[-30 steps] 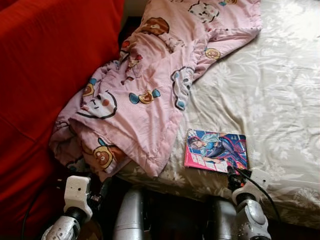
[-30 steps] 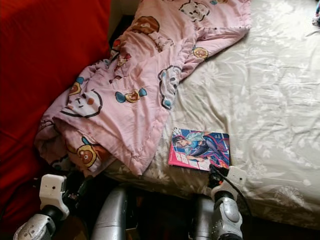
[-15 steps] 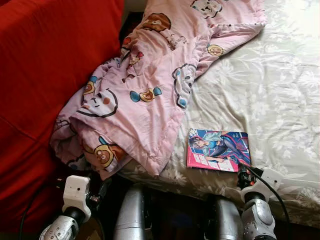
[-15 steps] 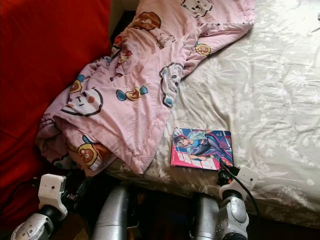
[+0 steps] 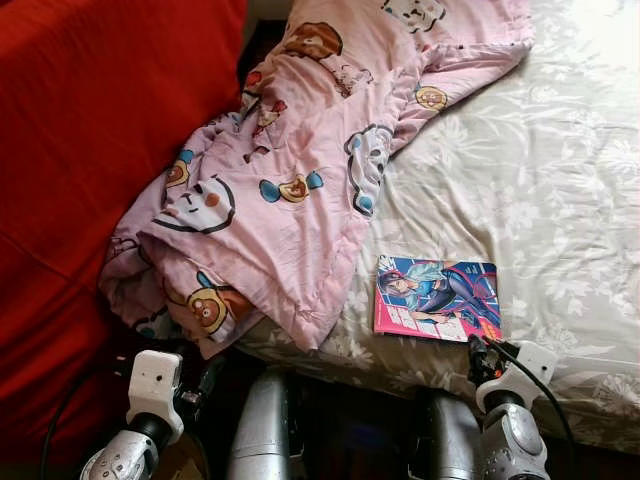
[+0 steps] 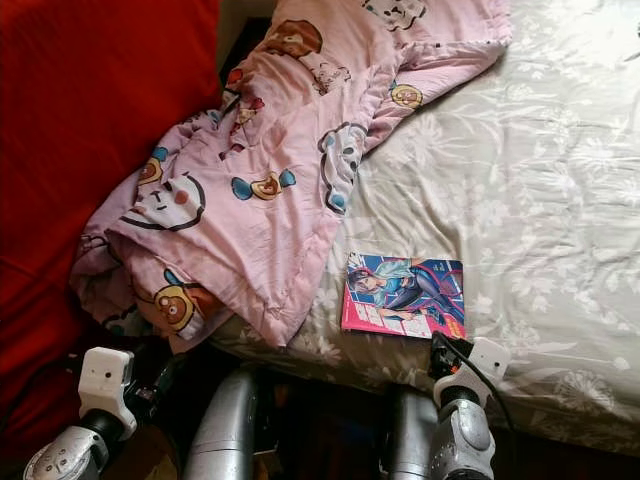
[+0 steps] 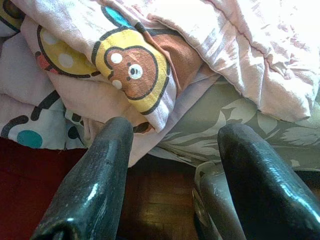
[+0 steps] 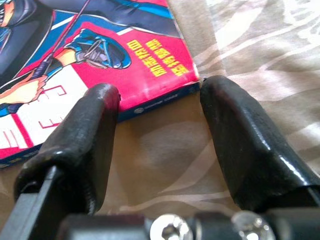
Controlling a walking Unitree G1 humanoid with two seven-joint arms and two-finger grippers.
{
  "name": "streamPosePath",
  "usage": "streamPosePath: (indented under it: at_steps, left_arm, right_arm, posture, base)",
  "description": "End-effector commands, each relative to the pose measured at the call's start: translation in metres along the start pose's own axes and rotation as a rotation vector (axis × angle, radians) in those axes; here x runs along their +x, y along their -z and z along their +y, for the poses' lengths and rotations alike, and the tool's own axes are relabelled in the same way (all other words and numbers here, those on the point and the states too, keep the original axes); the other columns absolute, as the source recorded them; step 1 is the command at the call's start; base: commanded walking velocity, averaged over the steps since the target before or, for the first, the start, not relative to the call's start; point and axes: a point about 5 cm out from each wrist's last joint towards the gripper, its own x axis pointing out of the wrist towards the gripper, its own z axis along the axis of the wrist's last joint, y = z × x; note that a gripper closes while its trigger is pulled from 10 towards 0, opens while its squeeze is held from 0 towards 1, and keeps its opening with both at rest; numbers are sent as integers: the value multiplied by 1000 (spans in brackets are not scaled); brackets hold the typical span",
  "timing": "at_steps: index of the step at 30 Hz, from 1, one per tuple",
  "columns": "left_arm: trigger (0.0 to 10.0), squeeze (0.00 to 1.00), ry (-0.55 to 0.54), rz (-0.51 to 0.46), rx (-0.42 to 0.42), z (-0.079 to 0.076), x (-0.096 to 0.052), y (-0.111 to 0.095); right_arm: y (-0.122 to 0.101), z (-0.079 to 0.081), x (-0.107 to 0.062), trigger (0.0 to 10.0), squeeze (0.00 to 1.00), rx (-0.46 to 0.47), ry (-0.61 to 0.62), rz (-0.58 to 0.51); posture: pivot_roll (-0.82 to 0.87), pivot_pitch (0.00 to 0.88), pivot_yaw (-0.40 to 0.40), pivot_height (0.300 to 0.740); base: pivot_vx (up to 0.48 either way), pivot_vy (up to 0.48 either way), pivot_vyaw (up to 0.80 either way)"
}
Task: Clean up the room
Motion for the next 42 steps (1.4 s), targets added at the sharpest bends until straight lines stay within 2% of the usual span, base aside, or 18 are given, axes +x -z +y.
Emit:
streamPosePath:
  at_steps: [1,7,20,24,27,30,31,42]
  left_arm:
    - [10000,0,-5,48,19,3,-6,9]
    - [10000,0,-7,50,19,3,-4,10]
    - [10000,0,-18,46,19,4,-3,11]
    - [10000,0,-21,46,19,4,-3,11]
    - [10000,0,-25,54,16,7,-5,14]
    - [10000,0,-25,56,15,7,-6,15]
    - [10000,0,-26,58,15,8,-5,15]
    - [10000,0,-25,50,20,8,-7,14]
  right_arm:
    - [14,1,-6,10000,0,17,-10,58]
    - [21,19,-6,10000,0,30,-126,106]
    - [27,33,-7,10000,0,54,-193,133]
    - [20,27,-6,10000,0,55,-134,73]
    - [4,23,-2,10000,0,110,-94,-47]
    - [1,21,-2,10000,0,122,-74,-74]
    - [-1,20,-2,10000,0,157,-56,-88]
    - [-2,27,2,10000,0,203,-95,-69]
  posture:
    - [193,313,120,605]
    - [195,311,119,605]
    - [197,311,113,605]
    - [199,312,112,605]
    - [193,317,110,605]
    - [194,317,110,605]
    - [192,317,112,605]
    - [204,322,116,605]
  base:
    - [0,0,0]
    - [0,0,0]
    - [0,0,0]
    - [0,0,0]
    - [0,0,0]
    - [0,0,0]
    - [0,0,0]
    - [0,0,0]
